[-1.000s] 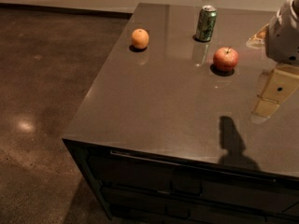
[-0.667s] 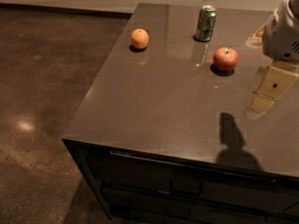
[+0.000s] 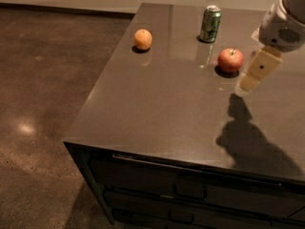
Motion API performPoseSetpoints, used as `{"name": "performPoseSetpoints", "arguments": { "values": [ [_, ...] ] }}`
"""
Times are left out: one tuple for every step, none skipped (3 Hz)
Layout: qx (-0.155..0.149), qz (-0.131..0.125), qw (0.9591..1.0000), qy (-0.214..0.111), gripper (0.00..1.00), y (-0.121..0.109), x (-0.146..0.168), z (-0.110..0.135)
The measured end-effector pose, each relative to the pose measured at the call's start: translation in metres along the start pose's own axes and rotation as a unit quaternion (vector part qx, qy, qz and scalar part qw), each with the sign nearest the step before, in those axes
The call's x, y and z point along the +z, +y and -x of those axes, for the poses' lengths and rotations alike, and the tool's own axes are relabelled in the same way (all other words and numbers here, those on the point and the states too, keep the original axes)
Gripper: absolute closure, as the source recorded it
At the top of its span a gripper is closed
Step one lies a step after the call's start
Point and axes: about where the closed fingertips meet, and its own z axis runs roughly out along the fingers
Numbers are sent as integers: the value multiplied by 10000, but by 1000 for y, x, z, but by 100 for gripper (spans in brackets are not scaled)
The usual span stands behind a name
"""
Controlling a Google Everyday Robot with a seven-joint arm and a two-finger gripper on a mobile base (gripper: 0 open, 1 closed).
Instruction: Move apple near orange
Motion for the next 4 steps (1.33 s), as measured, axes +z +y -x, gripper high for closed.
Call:
{"name": "performPoseSetpoints", "arguments": {
  "values": [
    [482,-108,9986,-187,0,-45,26,1],
    [877,-193,9950,-428,0,-85,56,5],
    [1327,-115,9892,-613,0,-122,95,9],
    [1573,-22,9852,-687,0,-138,118,9]
  ]
}}
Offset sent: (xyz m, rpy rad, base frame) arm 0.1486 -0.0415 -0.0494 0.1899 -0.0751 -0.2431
